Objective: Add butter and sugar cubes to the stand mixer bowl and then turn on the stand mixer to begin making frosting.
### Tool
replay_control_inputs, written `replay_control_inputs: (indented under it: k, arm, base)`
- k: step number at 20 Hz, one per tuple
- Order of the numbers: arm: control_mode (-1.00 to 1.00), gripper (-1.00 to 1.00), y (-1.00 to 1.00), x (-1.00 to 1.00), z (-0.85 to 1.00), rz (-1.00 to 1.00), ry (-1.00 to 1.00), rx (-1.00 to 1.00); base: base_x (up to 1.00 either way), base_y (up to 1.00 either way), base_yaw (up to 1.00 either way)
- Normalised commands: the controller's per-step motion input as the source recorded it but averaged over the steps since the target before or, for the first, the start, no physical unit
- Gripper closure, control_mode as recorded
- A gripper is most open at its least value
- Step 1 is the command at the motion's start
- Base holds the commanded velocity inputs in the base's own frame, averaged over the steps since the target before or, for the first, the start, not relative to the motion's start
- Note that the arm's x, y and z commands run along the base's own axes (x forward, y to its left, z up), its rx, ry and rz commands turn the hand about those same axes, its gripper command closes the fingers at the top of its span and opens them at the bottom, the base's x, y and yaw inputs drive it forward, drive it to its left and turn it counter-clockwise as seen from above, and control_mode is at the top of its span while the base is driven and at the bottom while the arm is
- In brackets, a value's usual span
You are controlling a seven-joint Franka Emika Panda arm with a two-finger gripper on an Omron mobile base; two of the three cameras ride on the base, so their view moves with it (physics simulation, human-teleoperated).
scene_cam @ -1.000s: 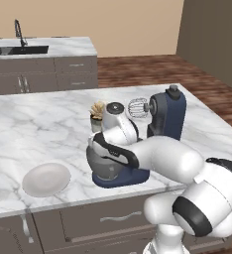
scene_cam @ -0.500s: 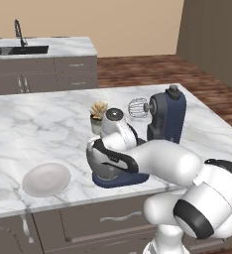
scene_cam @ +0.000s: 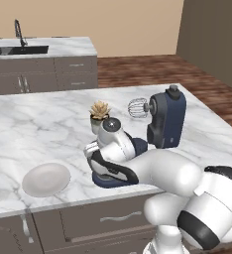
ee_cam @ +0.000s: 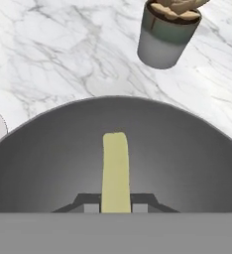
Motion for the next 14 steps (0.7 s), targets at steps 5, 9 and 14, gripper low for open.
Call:
replay_control_inputs:
  k: [5, 9, 14]
  arm:
    - [-1.0, 1.0, -0.02, 0.0, -0.29, 0.0, 0.0, 0.0]
    - [-1.0, 1.0, -0.04, -0.26, -0.13, 0.0, 0.0, 0.03]
    - [-1.0, 1.0, -0.06, -0.34, 0.0, -0.01, 0.0, 0.0]
  base:
    - [0.0, 0.0, 0.0]
    - [0.0, 0.0, 0.0]
    - [0.0, 0.0, 0.0]
